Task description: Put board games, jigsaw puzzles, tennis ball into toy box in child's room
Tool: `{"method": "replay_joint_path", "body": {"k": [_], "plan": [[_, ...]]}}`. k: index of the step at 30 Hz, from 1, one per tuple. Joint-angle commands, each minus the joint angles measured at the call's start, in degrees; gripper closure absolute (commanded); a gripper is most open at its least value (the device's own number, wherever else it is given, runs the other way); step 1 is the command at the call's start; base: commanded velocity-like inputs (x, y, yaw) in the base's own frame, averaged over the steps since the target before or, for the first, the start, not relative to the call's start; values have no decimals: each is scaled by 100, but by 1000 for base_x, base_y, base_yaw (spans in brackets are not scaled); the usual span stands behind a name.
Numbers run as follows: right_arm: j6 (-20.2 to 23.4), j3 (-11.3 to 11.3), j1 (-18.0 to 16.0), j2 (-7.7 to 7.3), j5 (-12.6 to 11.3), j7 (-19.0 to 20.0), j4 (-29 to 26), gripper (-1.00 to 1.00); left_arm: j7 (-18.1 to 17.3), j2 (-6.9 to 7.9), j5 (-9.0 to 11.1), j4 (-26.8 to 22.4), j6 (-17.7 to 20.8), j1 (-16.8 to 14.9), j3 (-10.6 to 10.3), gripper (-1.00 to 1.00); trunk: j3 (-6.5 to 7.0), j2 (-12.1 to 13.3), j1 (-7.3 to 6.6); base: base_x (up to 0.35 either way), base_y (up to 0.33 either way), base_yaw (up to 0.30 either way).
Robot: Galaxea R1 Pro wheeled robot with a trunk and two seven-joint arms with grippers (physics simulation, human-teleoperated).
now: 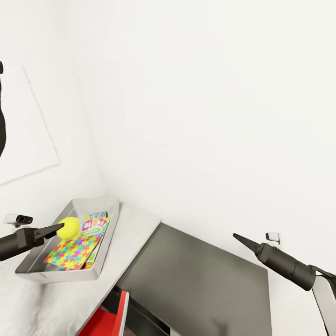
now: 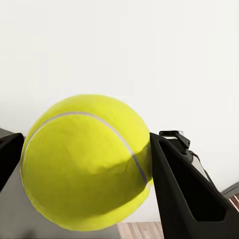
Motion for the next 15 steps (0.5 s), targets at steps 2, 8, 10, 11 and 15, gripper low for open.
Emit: {"method": "replay_joint_path", "body": {"k": [2, 8, 10, 11, 15], "plan": [[26, -4, -6, -2, -3, 13, -1, -100, -8, 1, 0, 0, 25, -5, 2, 100, -13, -13, 4, 28, 126, 0], [26, -4, -6, 1, 3, 13, -1, -100, -8, 1, 0, 0, 25, -5, -5, 100, -13, -13, 4, 4, 21, 0], [22, -4, 0, 2, 3, 11, 6, -100, -4, 1, 0, 0, 25, -5, -6, 100, -13, -13, 4, 0, 2, 0], [20, -4, 1, 3, 3, 8, 10, -100, -2, 1, -2, 0, 25, -5, -4, 100, -13, -13, 4, 0, 1, 0], [-60, -9, 8, 3, 4, 10, 15, -100, 12, 1, -28, 12, 24, -6, 2, 100, -13, -13, 4, 0, 0, 0]]}}
